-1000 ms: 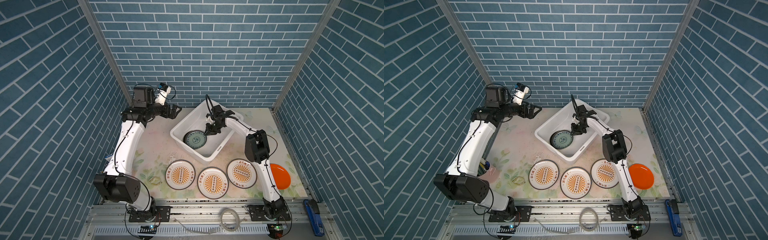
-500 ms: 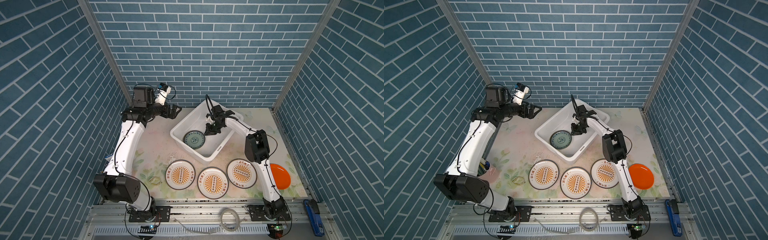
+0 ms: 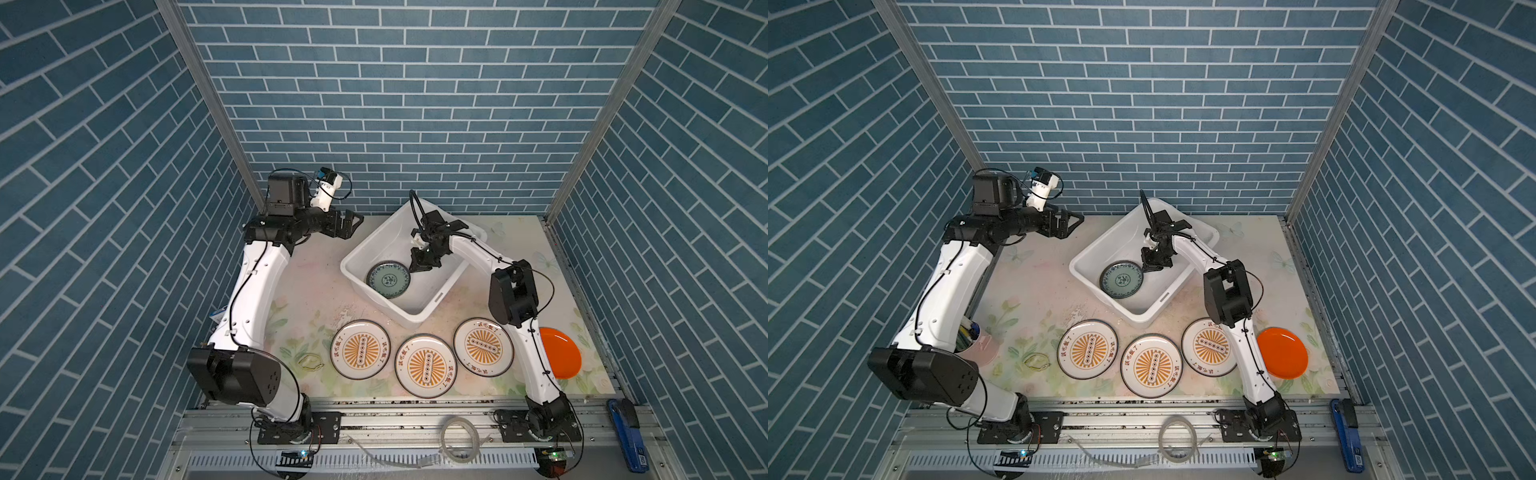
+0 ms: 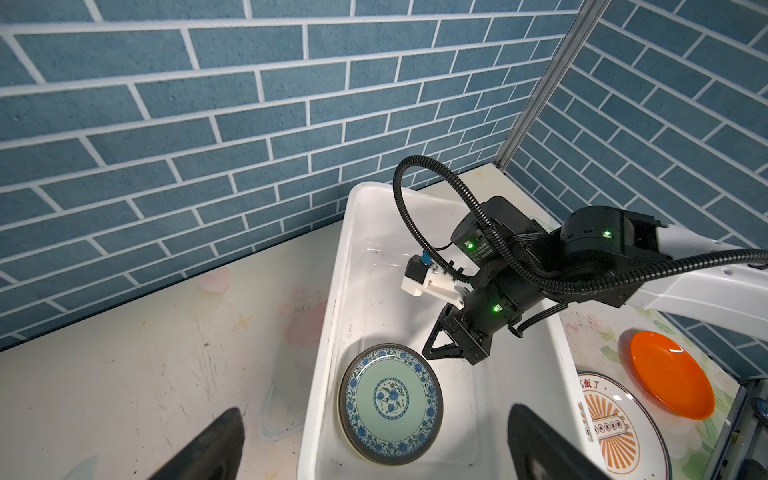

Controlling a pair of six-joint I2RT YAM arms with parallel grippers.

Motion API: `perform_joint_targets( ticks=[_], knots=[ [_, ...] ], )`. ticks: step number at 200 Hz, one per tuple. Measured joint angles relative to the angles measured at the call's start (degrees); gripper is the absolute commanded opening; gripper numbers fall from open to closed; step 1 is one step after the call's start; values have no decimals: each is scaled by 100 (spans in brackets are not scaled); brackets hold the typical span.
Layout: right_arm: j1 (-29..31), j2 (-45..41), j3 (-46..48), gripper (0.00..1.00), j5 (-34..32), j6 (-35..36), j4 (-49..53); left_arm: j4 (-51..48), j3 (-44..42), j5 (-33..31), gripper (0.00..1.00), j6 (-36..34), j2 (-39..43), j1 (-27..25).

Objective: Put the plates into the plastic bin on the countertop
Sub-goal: 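Open the right gripper and raise it off the floral plate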

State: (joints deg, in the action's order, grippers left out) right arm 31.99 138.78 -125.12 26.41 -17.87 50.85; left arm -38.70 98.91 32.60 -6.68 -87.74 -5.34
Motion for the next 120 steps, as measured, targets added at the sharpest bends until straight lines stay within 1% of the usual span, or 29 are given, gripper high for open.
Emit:
perform_joint_targets(
  ticks=[62, 120],
  knots=[
    [13, 116, -81, 4, 85, -2, 109, -2, -7, 0, 100, 0, 0, 0],
    [15, 232, -190, 4, 146, -2, 157, -2, -33, 0, 100, 0, 0, 0]
  ],
)
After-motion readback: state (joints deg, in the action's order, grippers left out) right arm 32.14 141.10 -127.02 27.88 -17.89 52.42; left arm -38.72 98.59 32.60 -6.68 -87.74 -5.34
